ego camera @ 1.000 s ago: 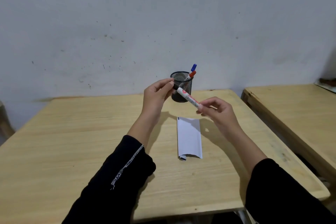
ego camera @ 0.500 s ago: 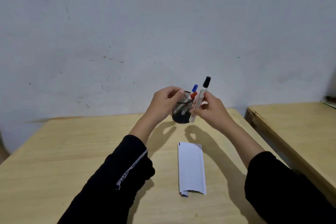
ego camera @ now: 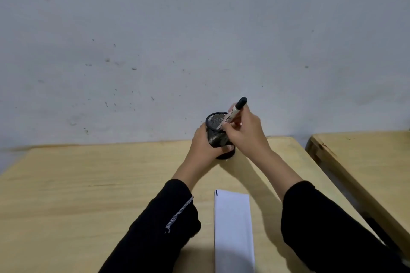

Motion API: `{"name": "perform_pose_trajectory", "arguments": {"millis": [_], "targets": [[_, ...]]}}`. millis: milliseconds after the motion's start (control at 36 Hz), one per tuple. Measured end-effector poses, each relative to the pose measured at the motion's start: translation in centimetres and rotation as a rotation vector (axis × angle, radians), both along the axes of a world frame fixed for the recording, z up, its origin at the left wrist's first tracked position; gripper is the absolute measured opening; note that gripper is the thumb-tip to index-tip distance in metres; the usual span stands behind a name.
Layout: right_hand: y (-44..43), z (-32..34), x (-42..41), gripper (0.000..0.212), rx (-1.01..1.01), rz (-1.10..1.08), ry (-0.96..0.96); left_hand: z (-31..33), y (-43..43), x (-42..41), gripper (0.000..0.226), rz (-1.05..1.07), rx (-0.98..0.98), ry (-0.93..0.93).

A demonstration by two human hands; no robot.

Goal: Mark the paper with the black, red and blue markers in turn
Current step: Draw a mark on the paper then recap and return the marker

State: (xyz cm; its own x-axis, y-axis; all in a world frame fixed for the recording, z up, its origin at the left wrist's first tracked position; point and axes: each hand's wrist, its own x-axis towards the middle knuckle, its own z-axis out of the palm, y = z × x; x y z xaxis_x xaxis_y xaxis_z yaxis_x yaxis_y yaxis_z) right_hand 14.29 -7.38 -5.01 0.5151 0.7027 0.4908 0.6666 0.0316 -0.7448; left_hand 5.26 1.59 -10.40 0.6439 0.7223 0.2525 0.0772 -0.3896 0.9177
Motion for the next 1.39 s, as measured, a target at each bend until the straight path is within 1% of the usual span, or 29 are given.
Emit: {"name": "perform_pose_trajectory", "arguments": {"millis": [56,194,278,361,389,444,528,639,750,861,944,1028,1167,1278,1333,1389], "targets": [[0.1,-0.1,0.1,0.025,-0.052,0.005,-0.020,-0.7,0.4,0.5,0.070,0.021,-0.010,-0.008],[0.6,0.4,0.5,0.014,-0.107,-0.030,-0.055,-1.8,1.2,1.0,0.071,0.039,-0.036,0.004],[1.2,0.9,0.8,0.016,-0.146,-0.030,-0.084,-2.0,1.5,1.1,0.074,0.028,-0.040,0.007],[1.7,0.9,1.0,0.013,-0.219,-0.031,-0.112,-2.2,1.7,1.2,0.074,0.023,-0.038,0.002],[1.7,0.8,1.0,0.016,-0.227,-0.033,-0.101,-2.2,1.7,1.2,0.074,0.020,-0.041,0.000],[1.9,0.8,0.9,0.021,-0.223,-0.041,-0.081,-2.2,1.8,1.2,0.071,0.012,-0.052,-0.006],[2.0,0.8,0.7,0.015,-0.223,-0.055,-0.082,-2.3,1.9,1.1,0.069,-0.002,-0.062,-0.017],[2.0,0.8,0.7,0.015,-0.190,-0.050,-0.057,-2.3,2.0,1.2,0.074,-0.005,-0.071,-0.012],[1.7,0.9,0.7,0.017,-0.083,-0.072,-0.054,-2.6,2.0,1.2,0.078,0.004,-0.069,-0.013],[1.1,1.0,1.1,0.017,0.049,-0.114,-0.079,-2.7,2.0,1.2,0.078,0.017,-0.061,0.001],[0.3,0.9,1.8,0.016,0.083,-0.128,-0.115,-2.7,2.1,1.3,0.078,0.018,-0.043,0.015],[-0.3,0.5,2.7,0.020,0.055,-0.161,-0.147,-2.8,2.1,1.3,0.078,0.013,-0.047,0.016],[-0.7,0.5,3.6,0.029,0.018,-0.097,-0.040,-2.9,2.1,1.3,0.076,0.008,-0.053,0.010],[-0.1,0.9,3.9,0.027,0.008,-0.084,0.043,-2.9,2.1,1.3,0.081,0.010,-0.049,0.013],[0.1,1.1,4.1,0.024,-0.047,-0.048,0.070,-2.8,2.1,1.2,0.077,0.005,-0.050,0.007],[0.3,1.2,4.1,0.021,-0.132,-0.002,0.038,-2.7,2.0,1.1,0.072,-0.001,-0.046,0.001]]}}
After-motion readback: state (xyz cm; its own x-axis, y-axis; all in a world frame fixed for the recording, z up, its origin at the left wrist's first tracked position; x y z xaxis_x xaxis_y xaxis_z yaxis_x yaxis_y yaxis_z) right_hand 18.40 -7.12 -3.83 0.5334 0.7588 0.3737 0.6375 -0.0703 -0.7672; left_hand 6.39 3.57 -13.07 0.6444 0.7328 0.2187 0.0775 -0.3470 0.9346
